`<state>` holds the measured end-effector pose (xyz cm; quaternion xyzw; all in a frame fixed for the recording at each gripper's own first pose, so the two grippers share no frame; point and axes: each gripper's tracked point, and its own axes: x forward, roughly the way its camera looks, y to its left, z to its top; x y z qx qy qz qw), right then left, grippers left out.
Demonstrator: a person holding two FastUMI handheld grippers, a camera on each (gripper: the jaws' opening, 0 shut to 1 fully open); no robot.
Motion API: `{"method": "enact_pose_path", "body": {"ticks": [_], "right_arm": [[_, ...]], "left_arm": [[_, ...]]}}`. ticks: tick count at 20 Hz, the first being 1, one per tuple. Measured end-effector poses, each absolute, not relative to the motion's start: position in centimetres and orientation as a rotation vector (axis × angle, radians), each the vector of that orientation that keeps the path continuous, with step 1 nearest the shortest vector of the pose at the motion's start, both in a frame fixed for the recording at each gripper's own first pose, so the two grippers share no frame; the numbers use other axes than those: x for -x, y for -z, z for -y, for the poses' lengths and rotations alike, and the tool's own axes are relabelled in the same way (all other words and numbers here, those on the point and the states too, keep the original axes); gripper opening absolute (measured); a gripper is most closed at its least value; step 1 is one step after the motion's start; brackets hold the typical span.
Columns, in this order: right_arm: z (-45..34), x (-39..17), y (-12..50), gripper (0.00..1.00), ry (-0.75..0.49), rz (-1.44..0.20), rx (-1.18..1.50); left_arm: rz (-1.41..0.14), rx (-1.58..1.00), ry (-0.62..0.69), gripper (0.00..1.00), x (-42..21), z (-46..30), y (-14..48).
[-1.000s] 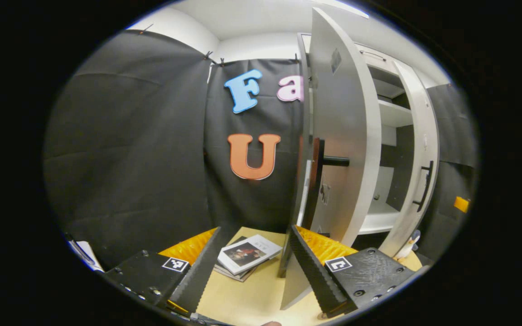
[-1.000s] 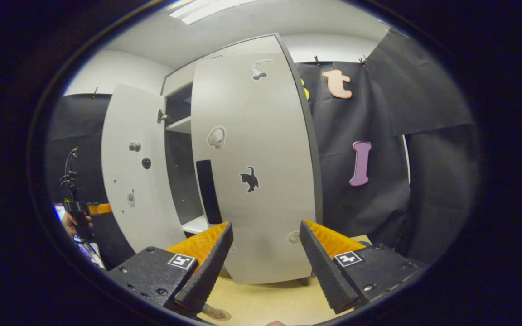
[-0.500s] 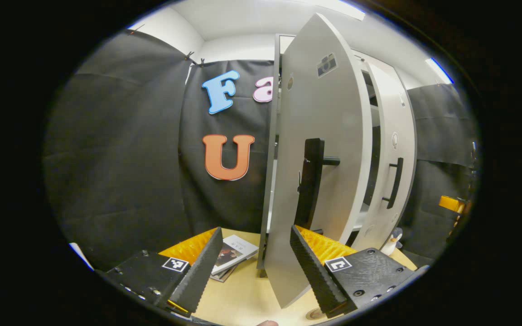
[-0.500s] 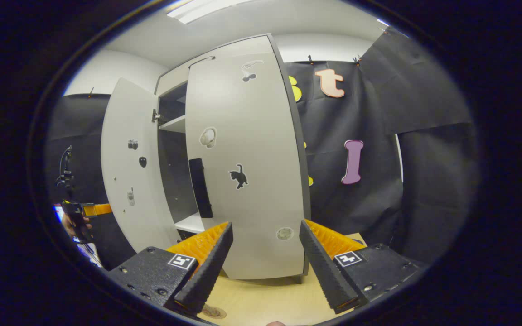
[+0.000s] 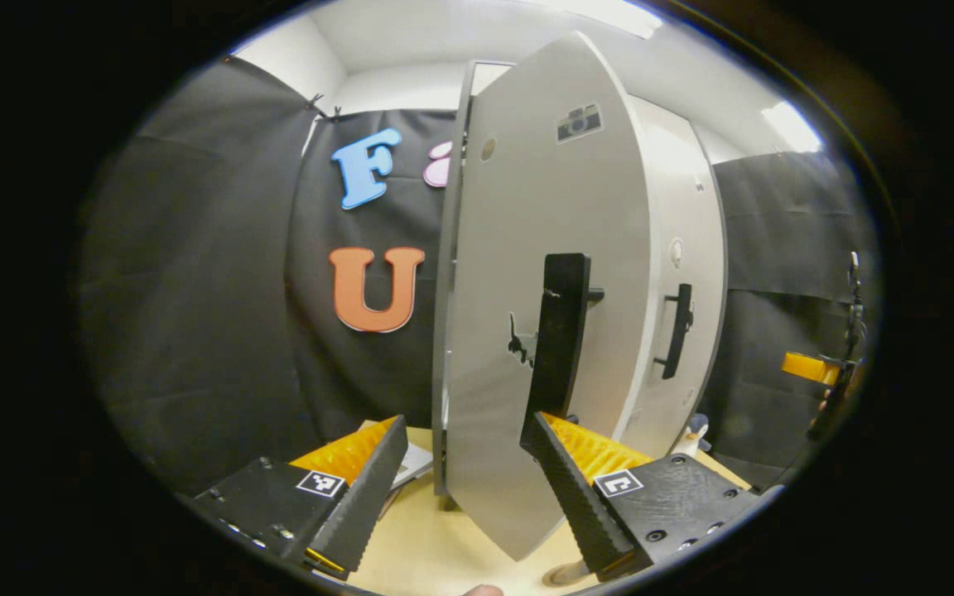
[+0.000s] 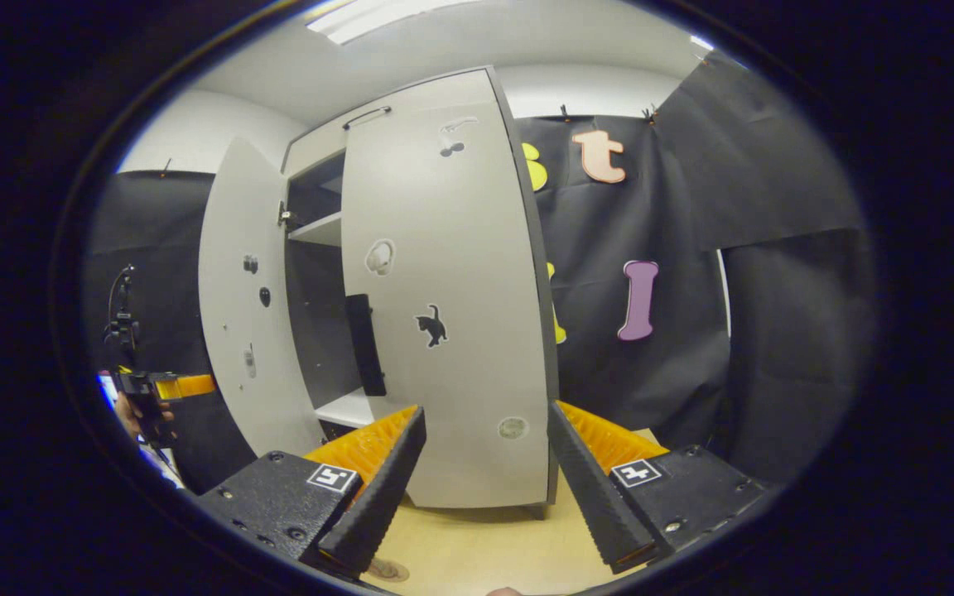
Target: Grasp the bottle in the cabinet with the left hand and place it on the coaster, then close the right door with the right hand and the left door with the left hand.
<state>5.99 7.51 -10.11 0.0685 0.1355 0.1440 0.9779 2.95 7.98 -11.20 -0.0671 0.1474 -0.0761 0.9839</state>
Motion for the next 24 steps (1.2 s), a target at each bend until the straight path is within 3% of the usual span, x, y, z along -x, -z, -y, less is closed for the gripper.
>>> {"method": "enact_pose_path", "body": {"ticks": [15, 16, 18, 19, 20, 21, 22, 24], "right_arm": [[-2.9, -4.9, 10.1, 0.97, -0.154, -0.271, -0.113], [-2.6, -4.8, 10.1, 0.92, -0.147, -0.272, -0.113], [-2.3, -4.4, 10.1, 0.97, -0.136, -0.272, -0.110], [-2.1, -4.3, 10.1, 0.97, -0.131, -0.269, -0.111], [-1.9, -4.2, 10.2, 0.97, -0.126, -0.272, -0.110], [-1.7, -4.1, 10.2, 0.92, -0.121, -0.274, -0.110], [-1.6, -4.1, 10.2, 0.97, -0.117, -0.274, -0.111], [-1.6, -4.0, 9.7, 0.97, -0.113, -0.267, -0.113]], "left_arm": [[-0.263, 0.150, 0.293, 1.00, -9.4, 0.8, 11.8], [-0.263, 0.136, 0.297, 1.00, -9.8, 1.2, 11.8], [-0.244, 0.109, 0.291, 0.89, -10.4, 1.5, 11.6], [-0.244, 0.112, 0.304, 0.90, -10.4, 2.2, 11.7], [-0.243, 0.118, 0.312, 1.00, -10.5, 2.7, 11.6], [-0.236, 0.119, 0.313, 1.00, -10.7, 2.9, 11.4], [-0.235, 0.123, 0.308, 1.00, -10.9, 2.9, 11.3], [-0.229, 0.140, 0.298, 1.00, -11.1, 3.1, 10.9]]}}
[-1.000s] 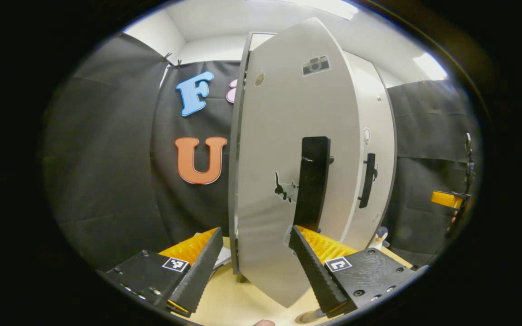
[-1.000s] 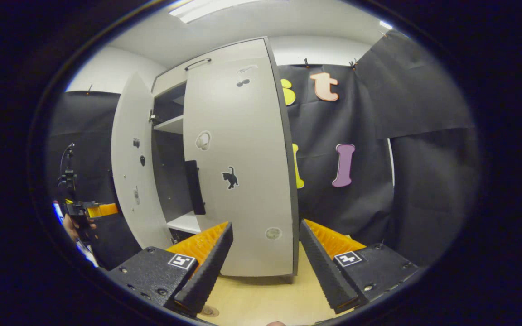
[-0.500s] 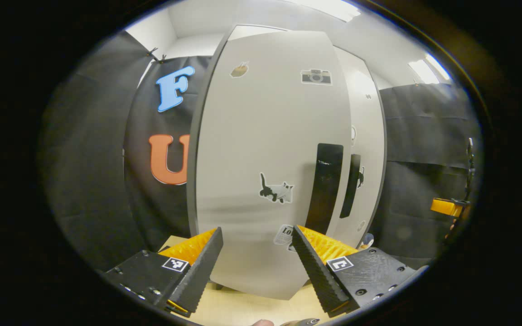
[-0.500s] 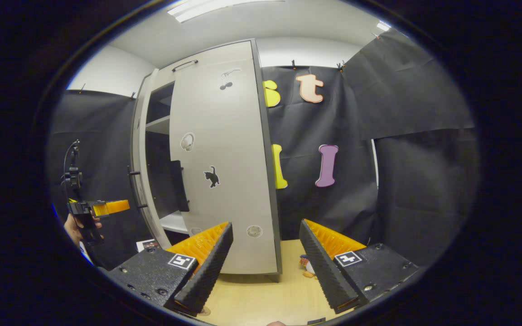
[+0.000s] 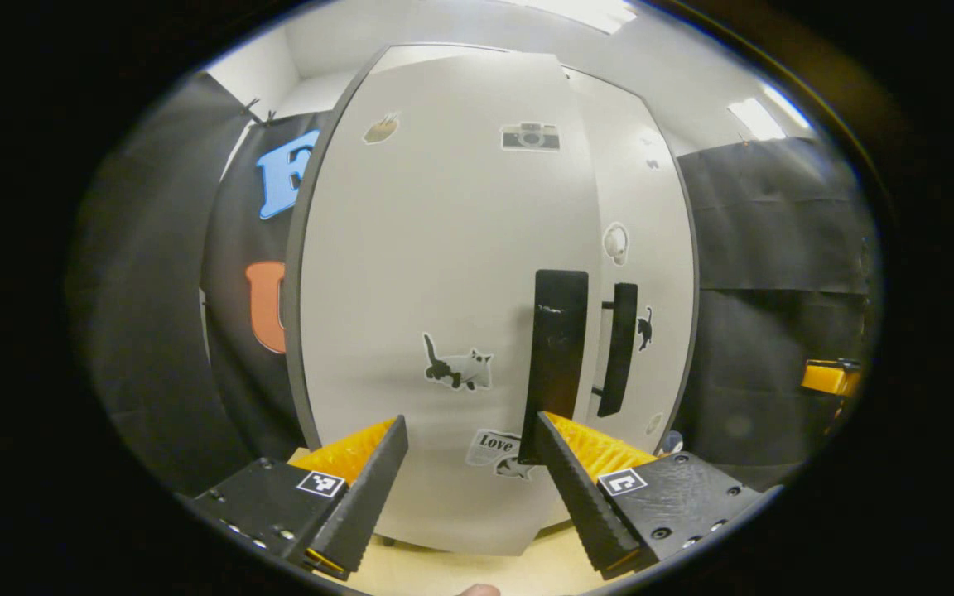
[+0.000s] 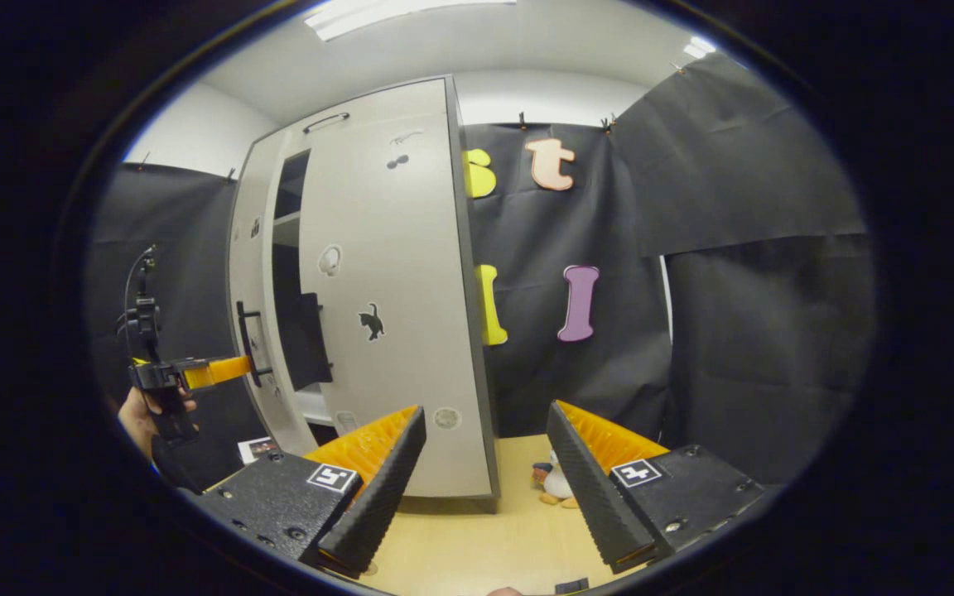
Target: Grasp the bottle in the cabinet with the left hand and place it on the coaster, then close the right door with the right hand and the left door with the left hand.
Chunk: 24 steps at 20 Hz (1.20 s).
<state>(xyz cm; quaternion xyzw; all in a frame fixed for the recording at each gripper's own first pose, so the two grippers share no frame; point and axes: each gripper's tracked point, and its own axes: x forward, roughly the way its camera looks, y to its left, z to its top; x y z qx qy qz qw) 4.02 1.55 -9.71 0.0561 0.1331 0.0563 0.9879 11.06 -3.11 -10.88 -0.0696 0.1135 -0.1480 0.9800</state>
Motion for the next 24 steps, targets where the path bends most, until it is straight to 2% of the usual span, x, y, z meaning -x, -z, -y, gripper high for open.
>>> {"method": "enact_pose_path", "body": {"ticks": [4, 5, 6, 7, 9, 10, 11, 13, 15, 16, 17, 18, 19, 20, 21, 22, 24], "right_arm": [[-2.1, -4.5, 7.4, 0.97, -0.123, -0.215, -0.111], [-2.4, -4.7, 6.7, 0.97, -0.129, -0.198, -0.110], [-2.7, -5.1, 5.9, 0.97, -0.137, -0.183, -0.106], [-3.0, -4.9, 5.3, 0.92, -0.144, -0.166, -0.100], [-3.8, -5.5, 3.6, 0.97, -0.147, -0.122, -0.090], [-3.7, -5.9, 3.3, 0.93, -0.132, -0.114, -0.084], [-4.0, -6.1, 2.9, 0.93, -0.135, -0.104, -0.094], [-5.2, -6.3, 2.2, 0.98, -0.161, -0.103, -0.114], [-5.8, -6.7, 0.9, 0.97, -0.175, -0.084, -0.110], [-6.1, -6.8, 0.1, 0.93, -0.181, -0.067, -0.104], [-6.6, -6.7, -0.9, 0.98, -0.191, -0.044, -0.095], [-6.8, -6.8, -1.6, 0.93, -0.192, -0.024, -0.076], [-7.0, -6.7, -2.3, 0.97, -0.194, -0.003, -0.055], [-7.5, -6.6, -2.7, 0.97, -0.198, 0.008, -0.038], [-8.1, -6.4, -2.9, 0.97, -0.212, 0.014, -0.025], [-8.6, -6.3, -3.2, 0.98, -0.228, 0.018, -0.018], [-9.5, -6.2, -3.3, 0.98, -0.252, 0.023, -0.012]], "left_arm": [[-0.197, 0.151, 0.245, 0.93, -10.8, 2.4, 8.7], [-0.181, 0.147, 0.228, 0.97, -10.6, 2.0, 7.9], [-0.158, 0.147, 0.210, 0.95, -10.5, 1.5, 6.6], [-0.142, 0.146, 0.205, 1.00, -10.1, 1.4, 5.4], [-0.105, 0.129, 0.190, 1.00, -9.0, 0.8, 2.9], [-0.072, 0.107, 0.161, 0.96, -8.4, -0.1, 1.2], [-0.035, 0.083, 0.117, 1.00, -7.9, -1.4, -0.4], [0.016, 0.041, 0.049, 1.00, -6.9, -3.5, -3.0], [0.016, 0.054, 0.036, 1.00, -5.9, -4.1, -4.1], [-0.004, 0.081, 0.036, 1.00, -5.6, -4.5, -4.2], [-0.028, 0.115, 0.031, 1.00, -5.6, -5.1, -4.2], [-0.058, 0.148, 0.016, 0.96, -5.4, -5.9, -4.2], [-0.091, 0.191, -0.007, 0.96, -5.1, -6.9, -4.1], [-0.125, 0.236, -0.024, 0.97, -4.8, -7.8, -3.7], [-0.143, 0.280, -0.009, 0.92, -4.6, -8.1, -3.6], [-0.120, 0.312, 0.010, 1.00, -4.4, -8.2, -4.4], [-0.050, 0.282, -0.007, 1.00, -3.7, -9.5, -5.6]]}}
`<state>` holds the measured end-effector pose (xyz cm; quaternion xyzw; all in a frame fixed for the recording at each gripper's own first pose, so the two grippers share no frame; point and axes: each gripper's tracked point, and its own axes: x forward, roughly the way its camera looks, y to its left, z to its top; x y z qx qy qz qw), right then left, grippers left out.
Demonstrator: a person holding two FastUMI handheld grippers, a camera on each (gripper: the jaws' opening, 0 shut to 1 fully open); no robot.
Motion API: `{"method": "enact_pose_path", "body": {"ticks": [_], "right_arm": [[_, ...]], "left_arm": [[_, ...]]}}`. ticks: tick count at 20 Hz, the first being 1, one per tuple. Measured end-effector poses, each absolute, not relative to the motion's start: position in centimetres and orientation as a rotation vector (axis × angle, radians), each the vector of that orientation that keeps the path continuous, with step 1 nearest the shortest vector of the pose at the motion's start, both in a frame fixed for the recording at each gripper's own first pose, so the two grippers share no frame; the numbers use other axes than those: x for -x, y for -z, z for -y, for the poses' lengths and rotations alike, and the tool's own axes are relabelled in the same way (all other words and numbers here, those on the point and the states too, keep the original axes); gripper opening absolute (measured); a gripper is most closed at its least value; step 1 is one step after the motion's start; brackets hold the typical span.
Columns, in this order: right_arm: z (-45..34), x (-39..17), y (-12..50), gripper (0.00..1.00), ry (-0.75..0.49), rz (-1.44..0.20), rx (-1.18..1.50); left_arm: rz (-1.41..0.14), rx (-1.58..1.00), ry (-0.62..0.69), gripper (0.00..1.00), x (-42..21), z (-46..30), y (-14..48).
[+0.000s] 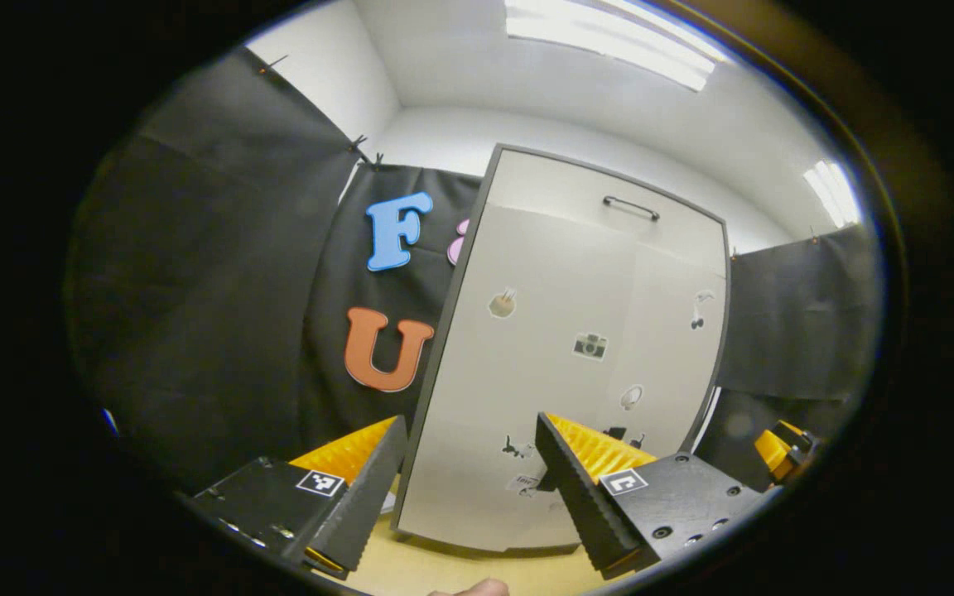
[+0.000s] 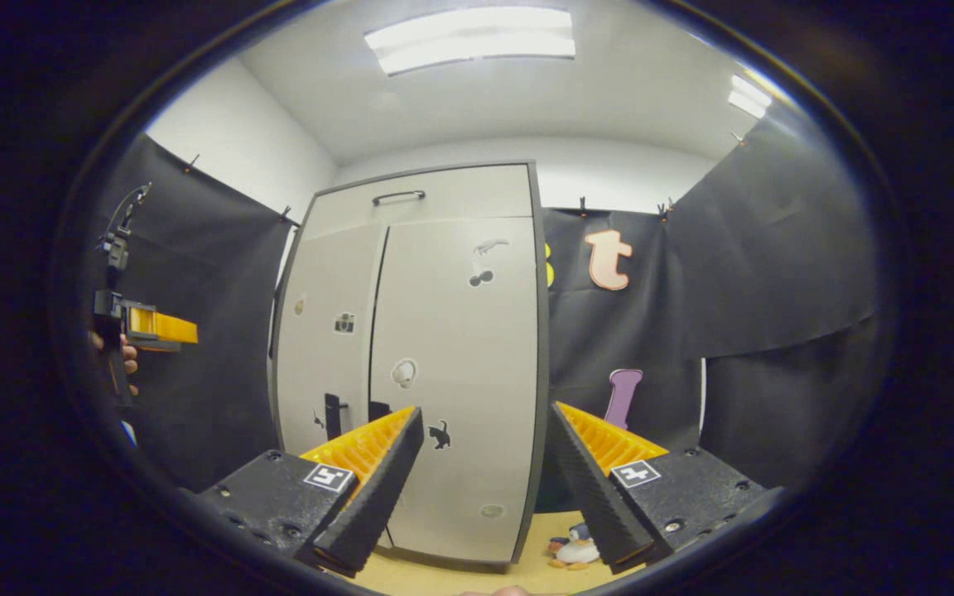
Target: Grasp the bottle in the cabinet with the left hand and place it on the coaster, then close the right door with the right hand and the left door with the left hand.
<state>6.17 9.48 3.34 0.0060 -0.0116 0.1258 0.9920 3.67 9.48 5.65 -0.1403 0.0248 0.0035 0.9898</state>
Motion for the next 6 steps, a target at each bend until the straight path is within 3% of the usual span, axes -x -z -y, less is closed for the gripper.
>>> {"method": "enact_pose_path", "body": {"ticks": [4, 5, 6], "right_arm": [[-9.6, -6.1, -3.1, 0.98, -0.246, 0.008, -0.008], [-9.5, -6.2, -3.1, 0.94, -0.240, 0.010, -0.005], [-9.3, -6.1, -3.3, 0.98, -0.234, 0.014, 0.000]], "left_arm": [[-0.045, 0.141, -0.033, 1.00, -2.3, -9.9, -5.7], [-0.050, 0.132, -0.032, 0.96, -2.5, -9.9, -5.8], [-0.052, 0.126, -0.020, 1.00, -2.6, -9.7, -5.7]]}}
